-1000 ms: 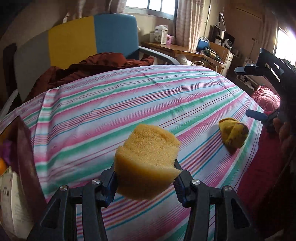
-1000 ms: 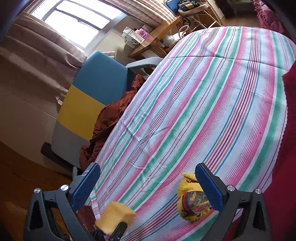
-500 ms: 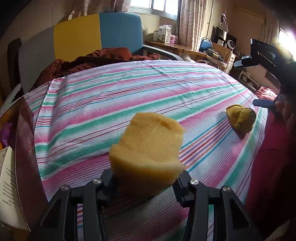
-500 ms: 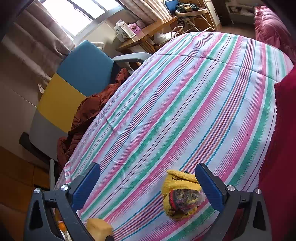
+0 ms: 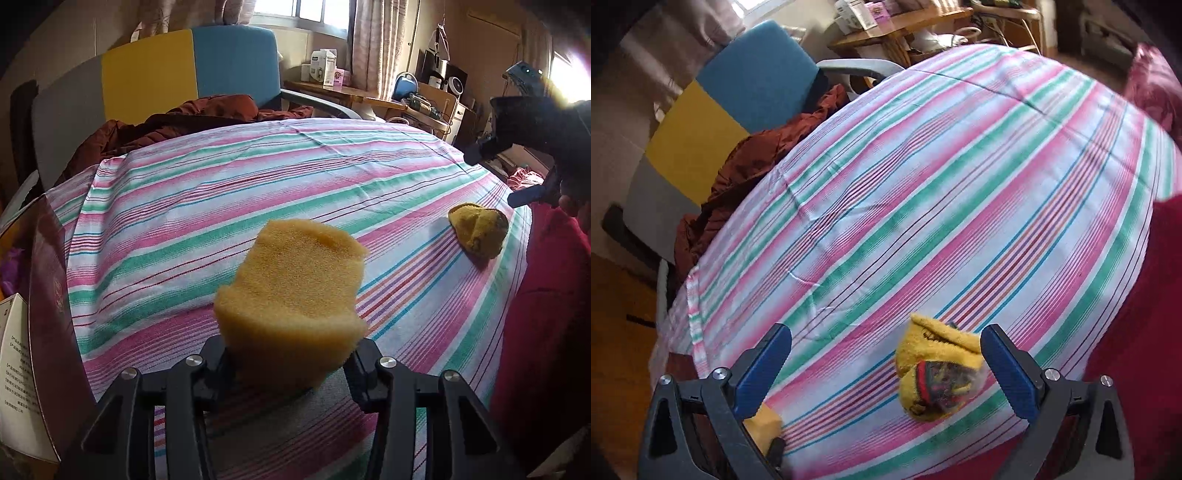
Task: Organize objects
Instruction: 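Hold the yellow sponge in the left gripper while the right gripper grasps the yellow knitted cloth, then carry the sponge and knitted cloth over the gold tray with both grippers, then release the sponge and knitted cloth into the tray and withdraw both grippers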
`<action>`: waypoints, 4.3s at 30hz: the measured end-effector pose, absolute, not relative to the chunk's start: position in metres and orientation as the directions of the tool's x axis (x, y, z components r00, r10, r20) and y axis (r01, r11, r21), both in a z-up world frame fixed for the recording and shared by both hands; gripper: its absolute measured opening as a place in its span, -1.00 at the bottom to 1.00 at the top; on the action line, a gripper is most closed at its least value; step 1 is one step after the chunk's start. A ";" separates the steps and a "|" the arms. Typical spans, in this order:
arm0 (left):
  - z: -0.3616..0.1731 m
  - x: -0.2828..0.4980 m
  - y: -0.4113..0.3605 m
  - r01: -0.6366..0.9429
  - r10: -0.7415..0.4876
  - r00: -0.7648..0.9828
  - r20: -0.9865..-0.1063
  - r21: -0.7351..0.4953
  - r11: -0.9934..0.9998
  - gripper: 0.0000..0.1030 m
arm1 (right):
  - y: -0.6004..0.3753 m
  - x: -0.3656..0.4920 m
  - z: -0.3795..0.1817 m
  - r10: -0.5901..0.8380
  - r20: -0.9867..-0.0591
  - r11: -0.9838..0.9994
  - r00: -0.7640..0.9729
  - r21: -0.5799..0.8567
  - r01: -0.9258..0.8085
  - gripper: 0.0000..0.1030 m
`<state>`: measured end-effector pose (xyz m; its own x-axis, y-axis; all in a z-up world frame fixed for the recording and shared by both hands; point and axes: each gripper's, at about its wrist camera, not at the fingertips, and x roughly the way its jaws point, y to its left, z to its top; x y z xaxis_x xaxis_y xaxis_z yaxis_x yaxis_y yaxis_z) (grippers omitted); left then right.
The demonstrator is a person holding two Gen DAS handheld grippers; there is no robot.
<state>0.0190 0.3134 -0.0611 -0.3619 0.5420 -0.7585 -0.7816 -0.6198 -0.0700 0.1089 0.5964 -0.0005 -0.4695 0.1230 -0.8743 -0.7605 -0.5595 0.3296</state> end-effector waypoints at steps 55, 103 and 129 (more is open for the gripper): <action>0.000 0.047 0.280 -0.731 0.545 -0.494 -0.678 -0.015 -0.682 -0.13 | 0.506 0.032 -0.031 0.025 -0.874 -0.865 -0.485 0.224 -0.448 -0.10; 0.006 -0.032 0.002 -0.193 0.376 -0.636 -0.674 -0.332 -0.923 -0.10 | 0.235 -0.048 0.034 -0.437 -0.704 -0.893 -0.560 0.411 0.180 -0.06; -0.017 -0.034 0.049 -0.281 0.352 -0.587 -0.729 -0.224 -0.933 0.03 | 0.219 -0.048 0.005 -0.312 -0.745 -0.942 -0.590 0.323 0.091 0.86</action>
